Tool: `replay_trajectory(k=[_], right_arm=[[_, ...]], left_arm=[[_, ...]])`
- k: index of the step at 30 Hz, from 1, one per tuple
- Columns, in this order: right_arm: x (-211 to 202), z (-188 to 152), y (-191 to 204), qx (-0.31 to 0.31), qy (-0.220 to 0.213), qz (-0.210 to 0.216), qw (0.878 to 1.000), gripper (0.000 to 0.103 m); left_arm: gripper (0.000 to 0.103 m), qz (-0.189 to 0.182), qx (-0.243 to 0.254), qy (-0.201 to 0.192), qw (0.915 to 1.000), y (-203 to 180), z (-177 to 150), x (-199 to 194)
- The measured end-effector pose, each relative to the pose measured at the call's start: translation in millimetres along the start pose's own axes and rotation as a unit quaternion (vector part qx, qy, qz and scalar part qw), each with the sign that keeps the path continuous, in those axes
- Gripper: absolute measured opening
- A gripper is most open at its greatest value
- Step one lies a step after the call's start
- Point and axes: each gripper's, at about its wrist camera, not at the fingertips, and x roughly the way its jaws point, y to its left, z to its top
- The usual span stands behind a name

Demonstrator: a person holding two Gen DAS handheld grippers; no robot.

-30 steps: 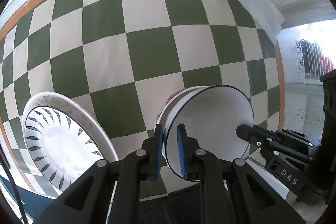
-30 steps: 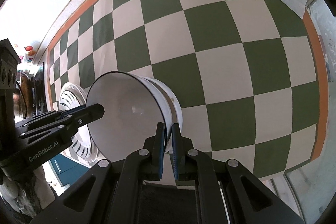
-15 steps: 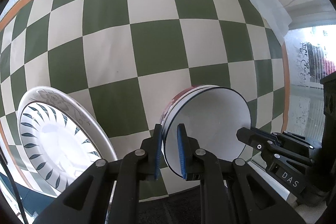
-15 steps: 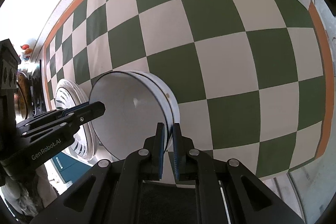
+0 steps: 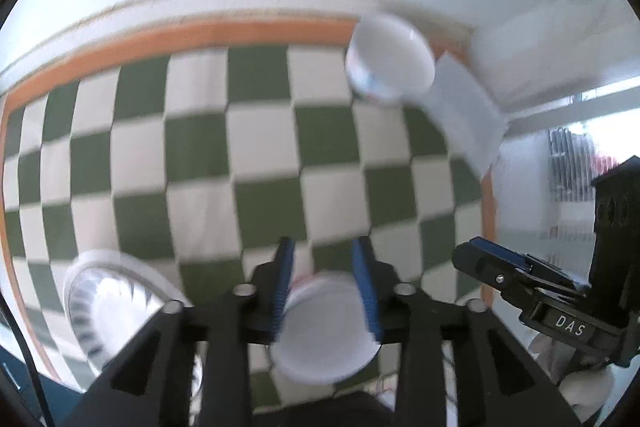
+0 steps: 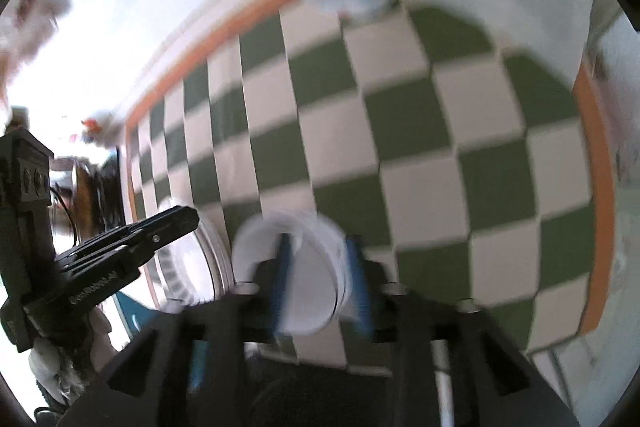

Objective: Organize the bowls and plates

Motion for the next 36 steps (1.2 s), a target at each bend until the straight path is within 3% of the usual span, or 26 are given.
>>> replay_trajectory(k=[7, 15, 23, 24, 26, 31, 36], right_arm=[[-12, 101, -27, 0.026, -0.066, -0.028, 0.997, 0.052], [25, 180, -42, 0.035, -0.069, -0.046, 0.996, 0.051], [59, 209, -42, 0.033, -0.050, -0.054, 0.997, 0.047], [62, 211, -43, 0.034, -0.048, -0.056, 0.997, 0.044], [70, 215, -46, 0.037, -0.040, -0.057, 0.997, 0.038], [81, 218, -54, 0.046, -0.037, -0.070, 0.996, 0.013], [80, 216, -58, 0.054, -0.035, -0.064, 0.996, 0.009]], left_arm=[[0.033, -0.001, -0.005, 0.004, 1.0000, -17, 95, 33], [0.033, -0.015, -0.016, 0.036, 0.9991, -27, 158, 86], [0.030, -0.002, -0.009, 0.070, 0.9975, -31, 174, 127], [0.030, 0.001, -0.005, 0.069, 0.9976, -31, 175, 130], [0.017, 0.001, -0.004, 0.066, 0.9978, -32, 175, 131], [0.014, 0.008, 0.001, 0.062, 0.9980, -33, 177, 135], [0.014, 0.017, 0.012, 0.057, 0.9982, -36, 176, 131]])
